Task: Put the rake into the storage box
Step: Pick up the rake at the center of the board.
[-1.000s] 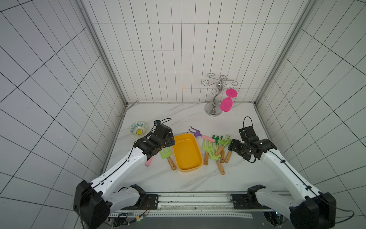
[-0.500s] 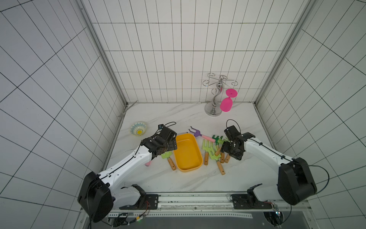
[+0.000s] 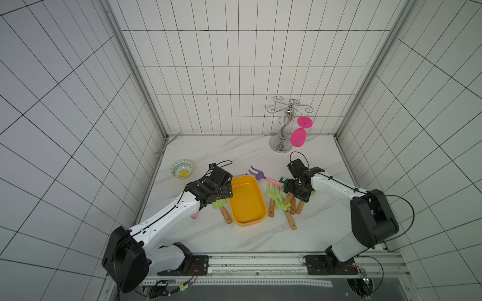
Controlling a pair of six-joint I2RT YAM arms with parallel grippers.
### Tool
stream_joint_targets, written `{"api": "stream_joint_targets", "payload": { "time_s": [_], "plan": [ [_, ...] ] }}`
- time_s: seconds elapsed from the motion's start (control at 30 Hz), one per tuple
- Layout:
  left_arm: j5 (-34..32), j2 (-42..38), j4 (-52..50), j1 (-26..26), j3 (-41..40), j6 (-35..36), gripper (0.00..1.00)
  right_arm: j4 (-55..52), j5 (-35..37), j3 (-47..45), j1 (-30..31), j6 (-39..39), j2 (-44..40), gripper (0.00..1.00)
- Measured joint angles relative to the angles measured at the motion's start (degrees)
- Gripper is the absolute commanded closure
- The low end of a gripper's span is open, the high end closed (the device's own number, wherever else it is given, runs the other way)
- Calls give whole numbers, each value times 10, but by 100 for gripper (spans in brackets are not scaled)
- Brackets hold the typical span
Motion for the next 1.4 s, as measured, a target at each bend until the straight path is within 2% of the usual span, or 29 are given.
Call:
{"api": "stream_joint_targets", "payload": {
  "time_s": [0.13, 0.33, 0.43, 0.63, 0.73, 0.87, 0.97, 1.17, 1.27, 1.4],
  "plan": [
    [-3, 2, -8, 3, 0, 9, 12, 8, 0, 5, 1, 2, 25, 51],
    [-5, 2, -11, 8, 0, 18, 12, 17, 7, 5, 15, 5, 21, 82],
    [-5, 1, -10, 8, 0, 22, 12, 25, 10, 4, 23, 5, 14, 93],
    [5, 1, -11, 9, 0, 31, 12, 30, 15, 2, 34, 2, -5, 93],
    [38, -7, -8, 9, 0, 44, 12, 19, 32, -7, 41, -7, -67, 93],
    [145, -35, 22, 9, 3, 69, 13, 10, 45, -16, 45, -46, -189, 93],
    [241, -46, 65, 8, 4, 73, 14, 18, 24, -16, 45, -93, -249, 93],
    [411, -49, 199, -5, -15, 37, 15, 66, -53, -15, 57, -172, -244, 92],
    [456, -39, 251, -33, -14, 24, 16, 104, -78, -15, 81, -197, -238, 91],
    [481, -7, 300, -90, -11, 16, 18, 169, -110, -17, 117, -207, -240, 91]
  ]
}}
